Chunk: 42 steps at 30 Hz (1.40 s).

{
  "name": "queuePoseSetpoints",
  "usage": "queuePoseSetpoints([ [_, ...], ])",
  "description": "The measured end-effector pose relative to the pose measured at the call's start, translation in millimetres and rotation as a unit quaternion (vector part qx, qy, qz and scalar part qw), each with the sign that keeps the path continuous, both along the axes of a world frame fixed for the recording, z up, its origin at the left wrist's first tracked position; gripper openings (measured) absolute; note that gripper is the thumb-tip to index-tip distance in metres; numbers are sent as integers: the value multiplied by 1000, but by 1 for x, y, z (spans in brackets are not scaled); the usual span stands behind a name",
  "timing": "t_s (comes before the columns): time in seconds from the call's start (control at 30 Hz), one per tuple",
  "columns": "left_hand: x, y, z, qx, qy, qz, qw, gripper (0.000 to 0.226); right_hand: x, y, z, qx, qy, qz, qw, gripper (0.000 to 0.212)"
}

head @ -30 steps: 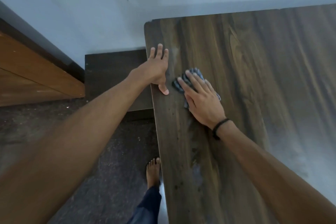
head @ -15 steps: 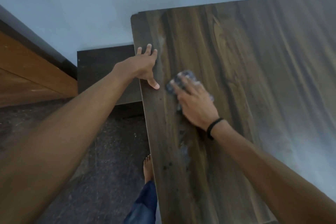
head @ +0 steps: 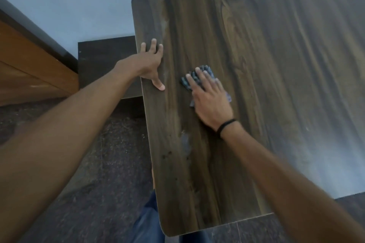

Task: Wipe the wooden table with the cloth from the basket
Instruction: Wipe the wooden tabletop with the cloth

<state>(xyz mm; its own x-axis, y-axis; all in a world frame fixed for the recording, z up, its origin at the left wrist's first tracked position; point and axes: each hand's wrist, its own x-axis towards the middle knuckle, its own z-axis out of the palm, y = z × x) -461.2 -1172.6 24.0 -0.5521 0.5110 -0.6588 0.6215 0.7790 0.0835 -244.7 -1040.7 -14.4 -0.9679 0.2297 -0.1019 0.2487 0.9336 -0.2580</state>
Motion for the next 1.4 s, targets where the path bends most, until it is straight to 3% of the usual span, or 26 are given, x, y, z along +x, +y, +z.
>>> queuePoseSetpoints([
  [0.13, 7, 0, 1, 16, 0, 25, 1000, 146, 62, -17, -8, 9, 22, 213, 977, 55],
  [0.27, 6, -1, 3, 22, -10, 36, 999, 144, 53, -18, 0, -19, -15, 1, 1000, 56],
  [0.3, 8, 0, 4, 21, -6, 37, 999, 144, 62, -34, -2, -11, -16, 36, 999, 58],
  [0.4, 8, 0, 3, 22, 1, 43, 999, 144, 98, -36, -8, -1, -11, 271, 963, 58],
  [0.43, 9, -1, 2, 23, 3, 46, 999, 143, 93, -23, -4, 5, -6, 269, 963, 58],
  [0.53, 7, -1, 5, 22, 9, 41, 999, 142, 70, -23, 3, -25, -30, 59, 997, 58],
  [0.57, 9, 0, 5, 23, 18, 39, 999, 141, 77, -40, 3, -29, -38, 43, 998, 59],
  [0.67, 25, -4, 7, 30, 41, 19, 999, 131, 129, -60, -7, -6, -18, 264, 964, 60],
  [0.7, 31, -8, 6, 30, 40, 15, 999, 132, 133, -48, -5, 3, -13, 292, 956, 60],
  [0.73, 38, -13, 5, 25, 34, 13, 999, 135, 127, -38, -5, 21, -3, 265, 964, 61],
  [0.83, 49, -20, -2, 17, 10, 18, 1000, 146, 108, -48, -1, -20, -33, 31, 999, 60],
  [0.87, 51, -20, -3, 19, 10, 22, 1000, 148, 112, -63, -1, -21, -34, 46, 998, 60],
  [0.97, 54, -17, 0, 23, 14, 26, 999, 148, 146, -58, -9, -7, -24, 257, 966, 60],
  [1.0, 55, -17, 1, 25, 18, 29, 999, 148, 145, -44, -7, 1, -20, 258, 966, 60],
  [1.1, 55, -19, 1, 26, 17, 40, 999, 147, 135, -39, -4, -17, -26, 59, 998, 58],
  [1.13, 56, -19, 1, 29, 20, 44, 998, 147, 140, -52, -4, -15, -33, 56, 998, 58],
  [1.23, 59, -20, 0, 40, 20, 54, 998, 143, 185, -60, -11, 7, -28, 287, 957, 61],
  [1.27, 60, -20, 0, 45, 20, 58, 997, 142, 188, -44, -7, 10, -34, 322, 946, 62],
  [1.33, 61, -22, 0, 48, 23, 67, 996, 141, 179, -25, -8, 24, -40, 246, 968, 60],
  [1.4, 59, -21, 0, 49, 17, 65, 997, 141, 173, -41, -3, -10, -52, 74, 996, 58],
])
